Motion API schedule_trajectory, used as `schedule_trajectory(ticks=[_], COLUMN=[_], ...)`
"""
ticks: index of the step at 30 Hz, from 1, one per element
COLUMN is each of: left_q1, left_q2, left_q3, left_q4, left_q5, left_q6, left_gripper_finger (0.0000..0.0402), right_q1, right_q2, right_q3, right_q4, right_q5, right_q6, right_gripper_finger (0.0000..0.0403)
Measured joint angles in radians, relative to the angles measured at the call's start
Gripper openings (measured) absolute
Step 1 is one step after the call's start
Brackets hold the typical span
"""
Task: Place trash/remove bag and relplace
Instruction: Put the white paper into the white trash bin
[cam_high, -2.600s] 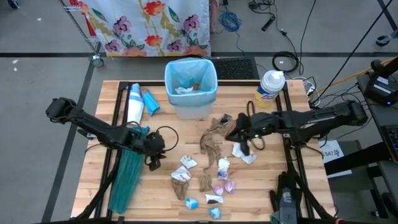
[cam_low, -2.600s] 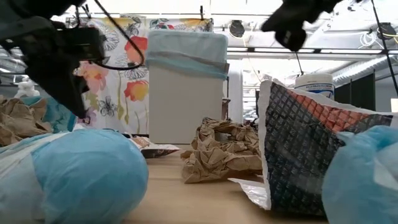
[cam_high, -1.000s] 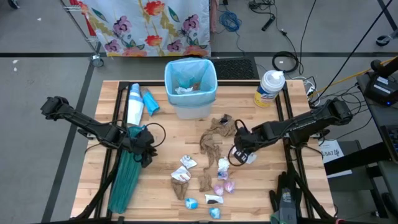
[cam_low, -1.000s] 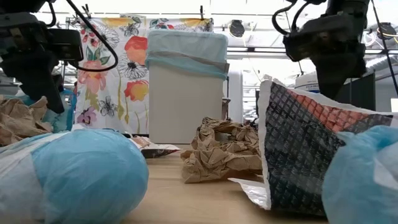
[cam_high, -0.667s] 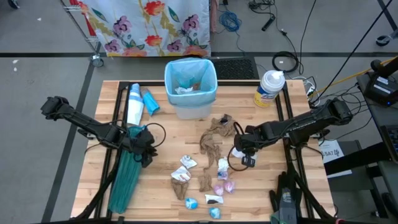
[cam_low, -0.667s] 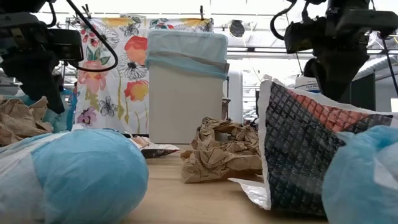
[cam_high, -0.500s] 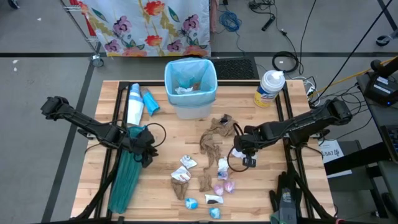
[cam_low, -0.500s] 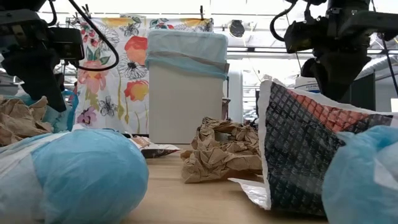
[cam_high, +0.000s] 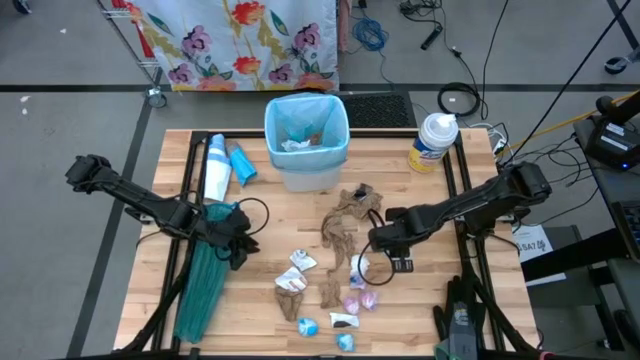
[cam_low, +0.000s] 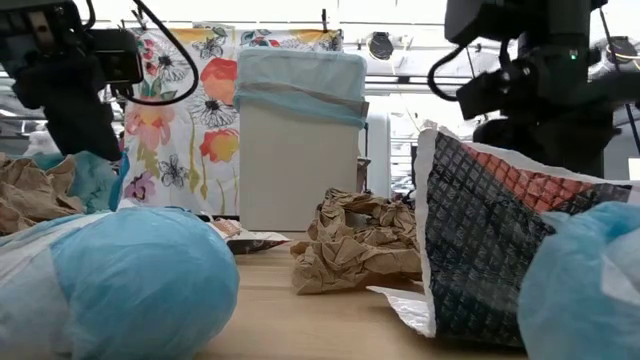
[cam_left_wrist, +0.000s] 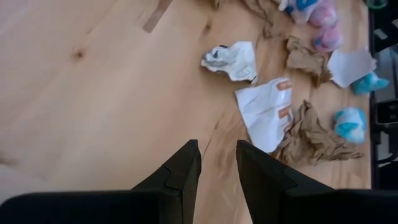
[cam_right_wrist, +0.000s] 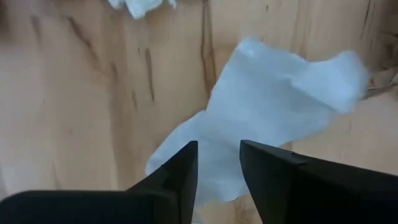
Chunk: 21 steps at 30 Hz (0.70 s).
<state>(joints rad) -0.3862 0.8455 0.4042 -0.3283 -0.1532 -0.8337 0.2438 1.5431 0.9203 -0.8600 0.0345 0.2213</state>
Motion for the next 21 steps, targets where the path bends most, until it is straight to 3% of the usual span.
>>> schedule_trajectory(ticks=[6,11,17,21], left_q1=[0.0,0.0,0.0,0.0], left_q2=[0.0,0.0,0.0,0.0], left_q3=[0.0,0.0,0.0,0.0], left_q4=[0.015,0.01,0.007,0.007], left_q5=[0.0,-0.001,-0.008,-0.009], left_q6=[0.0,0.004,0.008,0.003], left_gripper_finger=[0.0109,0.0109,0.0109,0.0109], right_q1=[-0.003,-0.007,-0.001,0.015], right_q2=[0.055,0.078,0.041,0.005], right_q3=[0.0,0.0,0.014,0.093], right_q4=[0.022,0.022,0.001,-0.061], right_q5=[0.095,0.097,0.09,0.09], right_q6=[-0.031,0.019,0.213,0.346], right_gripper_finger=[0.0093,0.0018,0.0001,0.0001])
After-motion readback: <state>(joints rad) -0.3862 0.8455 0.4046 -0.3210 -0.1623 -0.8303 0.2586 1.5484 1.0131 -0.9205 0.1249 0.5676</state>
